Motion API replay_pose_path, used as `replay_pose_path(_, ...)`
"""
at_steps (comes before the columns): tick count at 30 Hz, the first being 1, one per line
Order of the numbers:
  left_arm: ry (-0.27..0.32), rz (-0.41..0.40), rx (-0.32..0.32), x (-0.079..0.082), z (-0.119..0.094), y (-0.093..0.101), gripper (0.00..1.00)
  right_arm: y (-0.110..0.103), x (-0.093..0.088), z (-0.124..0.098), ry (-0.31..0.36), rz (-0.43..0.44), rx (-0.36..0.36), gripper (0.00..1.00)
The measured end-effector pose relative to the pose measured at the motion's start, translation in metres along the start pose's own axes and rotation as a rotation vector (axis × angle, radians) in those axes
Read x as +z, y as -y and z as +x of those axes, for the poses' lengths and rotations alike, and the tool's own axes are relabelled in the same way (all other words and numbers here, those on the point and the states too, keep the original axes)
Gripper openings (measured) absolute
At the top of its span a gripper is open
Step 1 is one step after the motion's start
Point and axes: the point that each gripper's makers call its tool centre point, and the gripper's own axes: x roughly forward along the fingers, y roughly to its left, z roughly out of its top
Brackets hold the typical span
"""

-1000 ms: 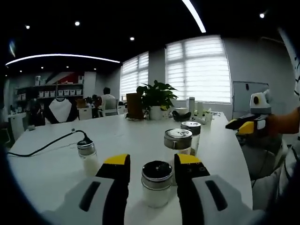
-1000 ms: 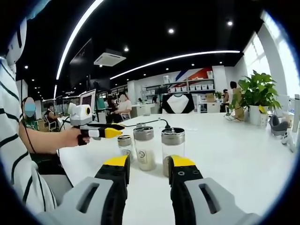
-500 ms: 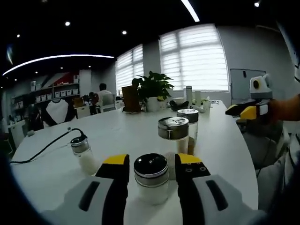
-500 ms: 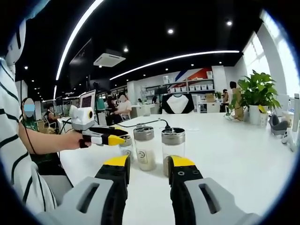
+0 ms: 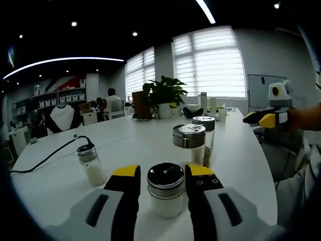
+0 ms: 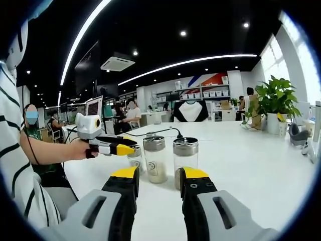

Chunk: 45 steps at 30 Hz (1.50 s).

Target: Rotate the seasoning bottle until the label or dispensing opening points toward the visible target arrow and the bottle remains upright within the marked orientation range

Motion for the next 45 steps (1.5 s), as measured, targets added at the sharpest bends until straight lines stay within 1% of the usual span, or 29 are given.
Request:
replay_pose_path(2, -0.005, -0.01, -0.013, -0.0012, 0.0006, 0.0019, 0.33, -0.0001, 0.0018, -0.0004, 0.002, -0.004, 0.001, 0.31)
replay_pose_path(5, -0.017, -0.01, -0.018, -0.0032, 0.0012, 0.0022, 0.33, 0.0005, 0.0028, -0.0007, 0.006, -0.005, 0.0, 0.31)
replay_pose_path(7, -0.023, -0.025, -0.028, -0.0053, 0.0022, 0.002, 0.33, 0.0003, 0.0021, -0.0008, 0.005, -0.003, -0.001, 0.31)
replay_pose_path(11, -0.022, -0.045, -0.038, -0.005, 0.0021, 0.0014, 0.33, -0.0001, 0.0009, -0.001, 0.002, -0.004, 0.002, 0.31)
replay_pose_path(20, -0.018, -0.052, -0.065, -0.0049, 0.0011, 0.0019, 0.32, -0.0009, 0.0037, 0.0006, -0.003, -0.013, 0.012, 0.31)
replay_pose_path(24, -0.021, -0.054, -0.093, -0.005, 0.0006, 0.002, 0.32, -0.0015, 0.0049, 0.0009, 0.004, -0.008, 0.012, 0.31)
replay_pose_path(27, -0.019, -0.057, -0.117, -0.0054, 0.0003, 0.0018, 0.32, -0.0022, 0.0022, 0.0005, -0.001, -0.007, 0.013, 0.31)
replay_pose_path(29, -0.027, -0.04, -0.131, -0.0056, 0.0003, 0.0035, 0.32, -0.0022, 0.001, -0.0001, -0.002, -0.002, 0.012, 0.31)
replay_pose_path(32, -0.034, -0.035, -0.146, -0.0054, 0.0007, 0.0036, 0.32, -0.0025, 0.0002, -0.0003, -0.005, -0.003, 0.014, 0.31)
replay_pose_path(36, -0.03, -0.038, -0.184, -0.0058, -0.0001, 0.0031, 0.32, -0.002, 0.0018, 0.0002, 0.001, -0.002, 0.014, 0.31)
replay_pose_path(37, -0.035, -0.054, -0.196, -0.006, 0.0, 0.0027, 0.32, -0.0024, 0.002, 0.0002, 0.002, -0.001, 0.015, 0.31)
replay_pose_path(39, -0.045, -0.048, -0.191, -0.006, 0.0006, 0.0036, 0.32, -0.0037, 0.0012, 0.0003, 0.002, -0.001, 0.018, 0.31)
replay_pose_path(41, -0.062, -0.012, -0.176, -0.0088, -0.0001, 0.0052, 0.33, -0.0048, -0.0006, 0.0004, -0.002, 0.0, 0.019, 0.31)
replay_pose_path(43, -0.056, -0.024, -0.171, -0.0079, -0.0011, 0.0065, 0.37, -0.0048, -0.001, 0.0, 0.0, 0.003, 0.02, 0.31)
replay_pose_path(45, -0.022, -0.067, -0.153, -0.0002, -0.0022, 0.0051, 0.4, -0.0044, -0.0007, -0.0009, 0.003, 0.004, 0.018, 0.31)
